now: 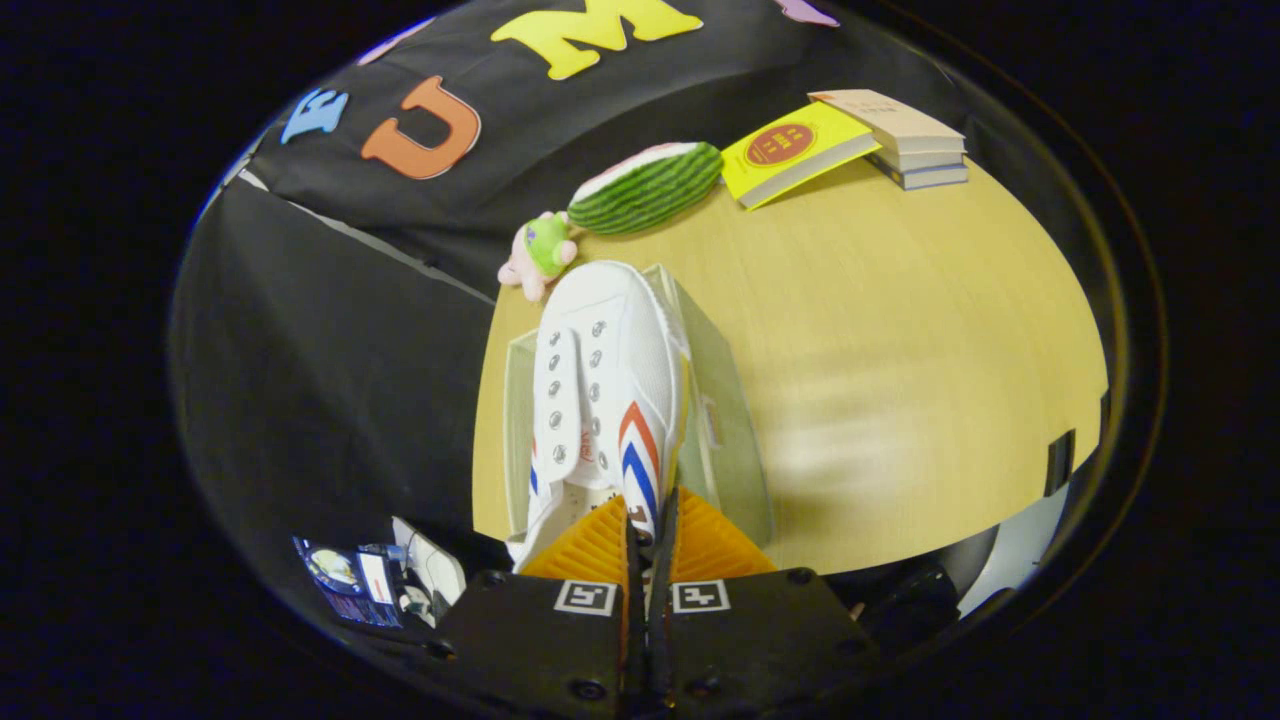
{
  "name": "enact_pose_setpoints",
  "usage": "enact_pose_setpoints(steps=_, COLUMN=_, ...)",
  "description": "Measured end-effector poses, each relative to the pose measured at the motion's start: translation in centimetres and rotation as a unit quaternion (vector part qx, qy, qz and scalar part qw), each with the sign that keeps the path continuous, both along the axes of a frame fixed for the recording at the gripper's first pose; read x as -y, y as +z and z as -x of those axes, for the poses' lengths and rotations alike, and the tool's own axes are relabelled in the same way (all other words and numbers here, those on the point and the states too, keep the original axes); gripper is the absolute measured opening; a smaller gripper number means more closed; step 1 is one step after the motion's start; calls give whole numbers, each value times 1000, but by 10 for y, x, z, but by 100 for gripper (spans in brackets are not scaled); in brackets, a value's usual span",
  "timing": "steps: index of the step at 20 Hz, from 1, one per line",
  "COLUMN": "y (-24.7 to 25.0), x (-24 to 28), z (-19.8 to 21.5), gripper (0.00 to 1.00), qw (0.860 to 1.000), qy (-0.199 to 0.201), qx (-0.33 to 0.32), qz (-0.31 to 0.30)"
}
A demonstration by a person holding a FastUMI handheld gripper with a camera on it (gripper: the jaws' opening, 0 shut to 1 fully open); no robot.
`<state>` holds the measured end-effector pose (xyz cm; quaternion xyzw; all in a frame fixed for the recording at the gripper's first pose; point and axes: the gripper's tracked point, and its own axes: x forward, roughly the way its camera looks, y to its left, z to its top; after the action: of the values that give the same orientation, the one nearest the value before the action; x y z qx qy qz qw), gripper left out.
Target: Open the storage box then place both shoes into the box .Put the left shoe in first, then the right shoe, with the right side of both shoes facing outward in a uniform manner.
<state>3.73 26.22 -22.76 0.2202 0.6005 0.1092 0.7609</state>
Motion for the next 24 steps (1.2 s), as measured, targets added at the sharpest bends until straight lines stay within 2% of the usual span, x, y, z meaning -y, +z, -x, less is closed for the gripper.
enact_pose_setpoints(steps=4, y=-9, x=-10, z=-1, gripper=10, qw=1000, qy=1, qx=-6, qz=-4)
enact_pose_setpoints(steps=7, y=-10, x=-11, z=-1, gripper=30, qw=1000, qy=12, qx=12, qz=4)
enact_pose_setpoints(steps=11, y=-9, x=-19, z=3, gripper=44, qw=1000, qy=17, qx=14, qz=-12)
enact_pose_setpoints(steps=13, y=2, x=-22, z=4, gripper=44, qw=999, qy=28, qx=23, qz=-22)
enact_pose_setpoints(steps=15, y=17, x=-24, z=-2, gripper=49, qw=997, qy=42, qx=61, qz=-23)
enact_pose_setpoints(steps=17, y=31, x=-21, z=-5, gripper=60, qw=992, qy=59, qx=108, qz=-14)
enact_pose_setpoints(steps=20, y=51, x=-4, z=-23, gripper=76, qw=980, qy=55, qx=190, qz=16)
enact_pose_setpoints(steps=24, y=92, x=30, z=-43, gripper=78, qw=952, qy=38, qx=297, qz=57)
